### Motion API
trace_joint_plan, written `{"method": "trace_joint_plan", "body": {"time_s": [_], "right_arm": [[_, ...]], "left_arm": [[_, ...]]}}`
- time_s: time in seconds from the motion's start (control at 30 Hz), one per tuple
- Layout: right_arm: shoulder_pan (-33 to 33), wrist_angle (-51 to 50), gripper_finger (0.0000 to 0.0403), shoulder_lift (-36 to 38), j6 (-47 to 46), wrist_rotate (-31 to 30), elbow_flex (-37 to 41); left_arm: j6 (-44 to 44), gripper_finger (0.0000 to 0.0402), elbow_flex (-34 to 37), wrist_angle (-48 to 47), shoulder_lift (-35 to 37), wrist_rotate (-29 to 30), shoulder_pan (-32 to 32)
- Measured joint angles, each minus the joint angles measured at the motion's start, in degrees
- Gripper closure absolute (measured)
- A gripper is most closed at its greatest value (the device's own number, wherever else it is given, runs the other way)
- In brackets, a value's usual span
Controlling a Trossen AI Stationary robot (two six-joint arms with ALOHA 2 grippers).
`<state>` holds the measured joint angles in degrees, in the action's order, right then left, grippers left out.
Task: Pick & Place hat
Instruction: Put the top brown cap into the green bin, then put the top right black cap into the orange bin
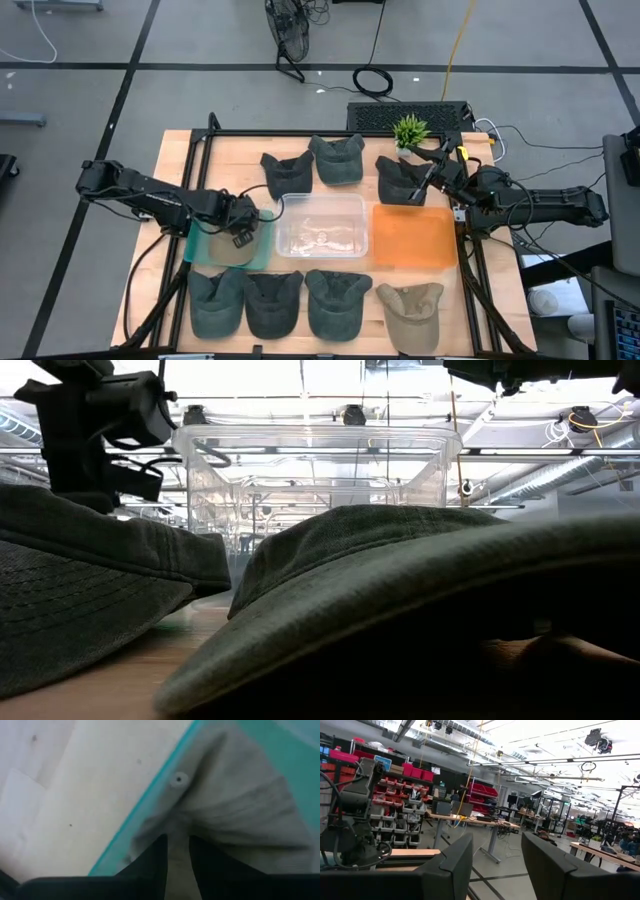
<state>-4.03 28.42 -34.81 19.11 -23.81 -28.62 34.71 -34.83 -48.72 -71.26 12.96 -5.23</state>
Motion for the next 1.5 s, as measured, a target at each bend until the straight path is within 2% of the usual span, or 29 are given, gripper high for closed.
{"method": "trace_joint_plan", "body": {"time_s": [0.13,0.53,0.7,0.8,0.87,0.93,1.07,1.13,1.23,1.33,1.5], "right_arm": [[0.00,0.02,0.0245,0.00,0.04,0.00,0.00],[0.00,0.03,0.0245,0.00,0.04,0.04,0.00],[0.00,0.04,0.0245,0.00,-0.46,0.07,0.00],[0.00,-0.25,0.0245,-0.44,-1.83,1.05,0.00],[-0.07,-0.26,0.0245,-1.30,-2.20,3.23,0.00],[-0.13,0.70,0.0245,-2.69,-2.22,4.58,0.00],[-0.13,3.86,0.0245,-5.52,-1.72,2.66,0.00],[-0.39,4.36,0.0245,-6.72,-1.11,2.56,-0.02],[-1.61,4.01,0.0245,-8.35,-1.19,2.47,-0.02],[-3.51,4.01,0.0245,-9.65,-2.20,-0.78,-0.02],[-6.41,4.30,0.0245,-11.57,-4.89,-1.58,-0.02]], "left_arm": [[-2.67,0.0309,-0.06,2.16,0.00,-0.90,0.02],[-6.72,0.0309,-8.61,-7.48,3.66,-0.70,3.13],[-10.05,0.0309,-14.49,-11.13,6.96,4.36,4.11],[-14.08,0.0309,-16.97,-6.51,9.85,9.11,5.14],[-20.38,0.0309,-16.62,2.05,12.18,10.75,6.00],[-29.43,0.0309,-14.47,14.42,14.41,6.47,7.09],[-38.72,0.0309,-9.76,33.59,15.78,-10.02,11.33],[-40.80,0.0309,-8.98,37.21,15.89,-12.74,13.58],[-43.62,0.0309,-8.98,41.81,15.93,-13.31,17.03],[-43.93,0.0309,-8.98,46.41,16.92,-15.26,20.60],[-47.48,0.0309,-8.62,48.90,18.81,-27.43,24.51]]}}
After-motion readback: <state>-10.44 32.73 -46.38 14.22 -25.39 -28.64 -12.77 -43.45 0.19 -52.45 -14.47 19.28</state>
